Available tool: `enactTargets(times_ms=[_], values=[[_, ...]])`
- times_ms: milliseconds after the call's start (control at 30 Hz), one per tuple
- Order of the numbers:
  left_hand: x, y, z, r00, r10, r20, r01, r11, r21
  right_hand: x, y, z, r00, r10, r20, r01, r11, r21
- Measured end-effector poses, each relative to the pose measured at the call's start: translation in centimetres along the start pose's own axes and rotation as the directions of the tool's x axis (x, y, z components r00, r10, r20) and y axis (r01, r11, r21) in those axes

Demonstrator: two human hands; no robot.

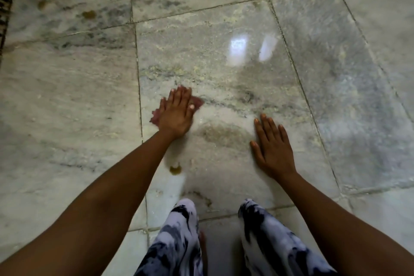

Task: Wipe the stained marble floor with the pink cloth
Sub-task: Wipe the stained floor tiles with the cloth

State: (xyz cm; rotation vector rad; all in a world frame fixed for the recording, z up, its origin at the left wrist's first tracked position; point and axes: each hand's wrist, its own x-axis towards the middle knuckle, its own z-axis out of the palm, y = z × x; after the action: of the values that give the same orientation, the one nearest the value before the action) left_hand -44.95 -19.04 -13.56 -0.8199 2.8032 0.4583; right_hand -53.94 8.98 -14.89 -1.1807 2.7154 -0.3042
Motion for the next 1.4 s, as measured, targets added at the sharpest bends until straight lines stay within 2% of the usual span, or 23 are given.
enactTargets(times_ms=[33, 100, 167, 233, 300, 367, 433, 500, 633, 700, 800, 867, 900, 967, 1067, 1133, 1200, 1300, 1333, 1367, 1400], values=[[-0.4, 0.9, 0.3, 1.0, 0.014, 0.021, -0.014, 1.0, -0.009, -0.1, -0.1, -0.1, 1.0, 0.0, -0.004, 0.0, 1.0, 0.008], [-1.9, 2.6, 1.0, 0.983, 0.168, 0.072, -0.169, 0.986, 0.01, -0.2, -0.2, -0.3, 0.999, -0.032, -0.002, 0.032, 0.999, 0.024], [-4.1, 2.4, 1.4, 0.926, 0.361, 0.112, -0.37, 0.926, 0.073, -0.3, -0.7, -0.3, 0.992, -0.124, 0.022, 0.124, 0.992, 0.009], [-4.9, 0.0, 1.1, 0.879, 0.457, 0.132, -0.473, 0.871, 0.13, -0.3, -1.4, -0.2, 0.986, -0.159, 0.045, 0.159, 0.987, 0.002], [-4.9, -2.9, 0.5, 0.926, 0.369, 0.075, -0.376, 0.917, 0.132, -0.1, -1.7, 0.0, 0.989, -0.132, 0.068, 0.132, 0.991, 0.014], [-5.0, -5.3, 0.0, 0.99, 0.14, 0.001, -0.14, 0.987, 0.076, 0.0, -1.4, 0.0, 0.985, -0.145, 0.095, 0.145, 0.989, 0.006], [-5.9, -6.4, -0.1, 0.999, -0.04, -0.037, 0.04, 0.999, -0.001, 0.0, -1.1, -0.1, 0.982, -0.16, 0.104, 0.162, 0.987, -0.008], [-8.1, -6.2, 0.4, 0.99, -0.115, -0.081, 0.11, 0.992, -0.066, -0.1, -1.0, -0.1, 0.983, -0.16, 0.094, 0.162, 0.987, -0.012], [-13.8, -3.0, 2.6, 0.98, -0.165, -0.108, 0.156, 0.984, -0.09, -0.1, -1.1, 0.1, 0.984, -0.162, 0.079, 0.164, 0.986, -0.017], [-15.6, 0.0, 3.8, 0.988, -0.13, -0.085, 0.121, 0.987, -0.104, -0.1, -1.0, 0.2, 0.983, -0.168, 0.077, 0.17, 0.985, -0.015], [-14.2, 2.8, 4.4, 0.995, 0.093, -0.029, -0.094, 0.995, -0.045, 0.0, -1.0, 0.3, 0.983, -0.17, 0.067, 0.171, 0.985, -0.014], [-11.0, 1.8, 3.5, 0.978, 0.206, -0.005, -0.206, 0.978, 0.033, 0.0, -1.0, 0.3, 0.981, -0.174, 0.081, 0.176, 0.984, -0.015], [-9.4, 0.7, 2.9, 0.98, 0.197, -0.005, -0.196, 0.979, 0.053, 0.0, -1.0, 0.2, 0.981, -0.173, 0.083, 0.175, 0.985, -0.014], [-7.9, -2.2, 2.0, 0.997, 0.055, -0.063, -0.054, 0.998, 0.022, 0.0, -1.0, 0.1, 0.979, -0.182, 0.091, 0.184, 0.983, -0.008], [-10.7, -4.5, 2.4, 0.986, -0.05, -0.158, 0.048, 0.999, -0.018, -0.1, -0.9, 0.2, 0.979, -0.182, 0.088, 0.183, 0.983, -0.008], [-14.3, -3.2, 3.9, 0.987, 0.006, -0.161, -0.011, 0.999, -0.033, 0.0, -0.9, 0.3, 0.98, -0.18, 0.082, 0.181, 0.983, -0.008], [-16.8, -0.6, 5.6, 0.979, 0.177, -0.102, -0.177, 0.984, 0.005, 0.0, -0.9, 0.3, 0.981, -0.178, 0.08, 0.179, 0.984, -0.006], [-14.9, 1.7, 5.7, 0.88, 0.475, 0.02, -0.475, 0.878, 0.048, -0.2, -1.0, 0.2, 0.981, -0.176, 0.078, 0.177, 0.984, -0.009], [-13.0, 1.6, 5.0, 0.865, 0.501, 0.006, -0.501, 0.865, 0.023, -0.1, -1.1, 0.1, 0.981, -0.176, 0.077, 0.177, 0.984, -0.007], [-11.1, 1.1, 4.3, 0.883, 0.466, -0.045, -0.468, 0.884, -0.018, -0.1, -1.1, 0.1, 0.981, -0.177, 0.081, 0.178, 0.984, -0.009], [-9.4, 0.2, 3.5, 0.93, 0.357, -0.083, -0.362, 0.93, -0.065, 0.0, -1.1, 0.1, 0.98, -0.177, 0.089, 0.178, 0.984, -0.011]])
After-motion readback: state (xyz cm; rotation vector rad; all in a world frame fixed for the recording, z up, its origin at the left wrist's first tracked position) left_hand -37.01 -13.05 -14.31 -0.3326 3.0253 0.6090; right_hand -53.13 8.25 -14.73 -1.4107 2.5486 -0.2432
